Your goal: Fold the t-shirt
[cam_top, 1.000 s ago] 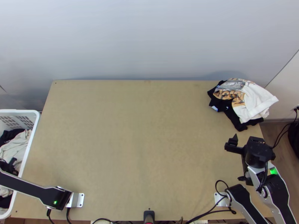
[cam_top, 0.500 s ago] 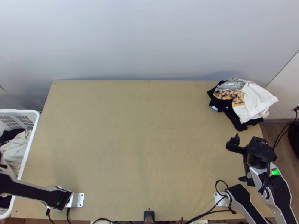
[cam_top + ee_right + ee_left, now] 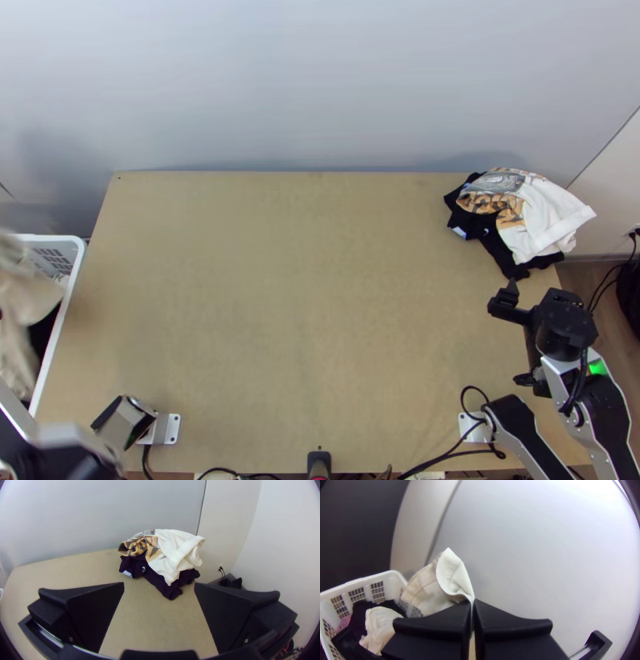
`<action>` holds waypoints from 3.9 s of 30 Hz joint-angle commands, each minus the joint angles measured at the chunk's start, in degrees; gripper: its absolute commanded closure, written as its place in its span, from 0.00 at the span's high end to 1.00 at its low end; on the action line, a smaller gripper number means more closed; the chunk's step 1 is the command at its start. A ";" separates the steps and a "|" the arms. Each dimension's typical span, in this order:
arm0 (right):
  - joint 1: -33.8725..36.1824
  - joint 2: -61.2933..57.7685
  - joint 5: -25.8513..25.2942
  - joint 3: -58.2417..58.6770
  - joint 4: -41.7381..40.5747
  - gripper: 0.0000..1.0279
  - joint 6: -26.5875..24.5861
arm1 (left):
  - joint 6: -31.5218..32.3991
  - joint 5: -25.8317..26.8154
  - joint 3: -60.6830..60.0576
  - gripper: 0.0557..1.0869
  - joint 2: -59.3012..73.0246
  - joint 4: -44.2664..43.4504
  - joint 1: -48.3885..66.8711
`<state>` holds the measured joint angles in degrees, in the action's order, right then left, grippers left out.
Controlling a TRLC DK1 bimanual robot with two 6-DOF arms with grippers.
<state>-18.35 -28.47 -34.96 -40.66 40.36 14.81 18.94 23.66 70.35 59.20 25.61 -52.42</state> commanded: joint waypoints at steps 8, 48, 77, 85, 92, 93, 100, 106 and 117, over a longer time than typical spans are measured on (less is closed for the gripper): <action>0.68 -1.41 -0.02 -4.25 1.39 0.96 0.48 | 5.58 -14.52 1.28 0.04 -13.50 8.76 53.48; 7.10 -4.93 1.91 -7.06 6.31 0.96 2.95 | 12.26 -41.94 48.75 0.04 53.92 -7.50 110.26; 5.34 -7.65 5.43 -9.43 7.19 0.96 5.58 | 1.89 -51.26 56.48 0.96 60.42 -4.16 108.67; -0.81 -10.91 8.24 -11.63 7.10 0.96 7.25 | 4.62 -42.21 54.19 0.96 48.55 15.97 106.21; -7.40 -12.93 9.65 -12.68 6.75 0.96 8.04 | 4.88 -42.64 36.53 0.96 34.32 18.96 100.94; -8.46 -13.37 9.82 -13.12 6.93 0.96 8.04 | 4.44 -42.91 34.51 0.96 32.73 19.04 99.88; -21.38 -15.30 11.32 -12.33 8.68 0.96 8.13 | 0.48 -42.91 19.21 0.95 21.84 20.01 93.56; -30.25 -22.60 11.41 -13.39 6.93 0.96 11.73 | -0.04 -43.00 5.77 0.95 14.89 19.92 90.74; -35.18 -41.14 15.18 -20.16 -3.01 0.96 14.46 | 0.84 -41.24 -9.61 0.95 15.24 11.92 77.30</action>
<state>-51.24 -58.33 -22.57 -56.38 43.31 25.50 19.68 -19.07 68.95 73.93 40.36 32.73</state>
